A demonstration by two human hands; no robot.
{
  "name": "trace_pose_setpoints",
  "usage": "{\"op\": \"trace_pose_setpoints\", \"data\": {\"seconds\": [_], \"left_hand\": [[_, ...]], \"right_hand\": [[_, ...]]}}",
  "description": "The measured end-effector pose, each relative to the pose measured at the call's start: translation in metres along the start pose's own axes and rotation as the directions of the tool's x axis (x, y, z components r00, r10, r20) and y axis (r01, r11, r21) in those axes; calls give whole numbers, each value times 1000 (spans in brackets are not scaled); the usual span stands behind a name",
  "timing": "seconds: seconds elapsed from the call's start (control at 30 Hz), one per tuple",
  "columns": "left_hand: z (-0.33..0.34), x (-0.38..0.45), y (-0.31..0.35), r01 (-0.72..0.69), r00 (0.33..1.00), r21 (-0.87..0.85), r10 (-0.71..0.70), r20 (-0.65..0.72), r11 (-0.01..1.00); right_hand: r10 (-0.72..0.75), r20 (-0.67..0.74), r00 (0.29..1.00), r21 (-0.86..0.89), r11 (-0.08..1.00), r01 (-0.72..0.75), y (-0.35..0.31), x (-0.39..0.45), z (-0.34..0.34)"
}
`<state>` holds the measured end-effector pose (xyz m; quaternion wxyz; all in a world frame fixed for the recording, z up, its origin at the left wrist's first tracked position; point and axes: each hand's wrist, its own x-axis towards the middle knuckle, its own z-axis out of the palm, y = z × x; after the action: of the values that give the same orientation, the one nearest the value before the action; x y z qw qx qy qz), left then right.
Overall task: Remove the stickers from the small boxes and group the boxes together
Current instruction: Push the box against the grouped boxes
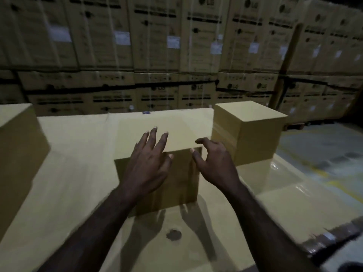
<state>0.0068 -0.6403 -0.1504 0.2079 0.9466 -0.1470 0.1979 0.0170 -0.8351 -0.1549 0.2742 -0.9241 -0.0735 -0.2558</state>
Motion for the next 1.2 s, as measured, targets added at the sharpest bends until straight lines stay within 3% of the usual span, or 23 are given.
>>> {"op": "trace_pose_setpoints", "data": {"seconds": [0.2,0.4,0.57,0.8,1.2], "left_hand": [[-3,1,-53,177,983,143,-182,16,974],[14,23,-72,408,908,170,-418,26,897],[32,58,-54,418,908,137,-414,-62,898],[81,127,-22,376,927,125,-371,-56,918],[147,211,24,338,940,143,-341,0,930]], "right_hand": [[-45,70,997,-8,999,46,-16,25,30],[-84,126,988,-12,996,86,9,45,59],[-126,116,985,28,992,124,42,74,65],[-94,153,984,9,996,93,114,130,53],[-140,116,983,-247,955,165,204,191,43]]}}
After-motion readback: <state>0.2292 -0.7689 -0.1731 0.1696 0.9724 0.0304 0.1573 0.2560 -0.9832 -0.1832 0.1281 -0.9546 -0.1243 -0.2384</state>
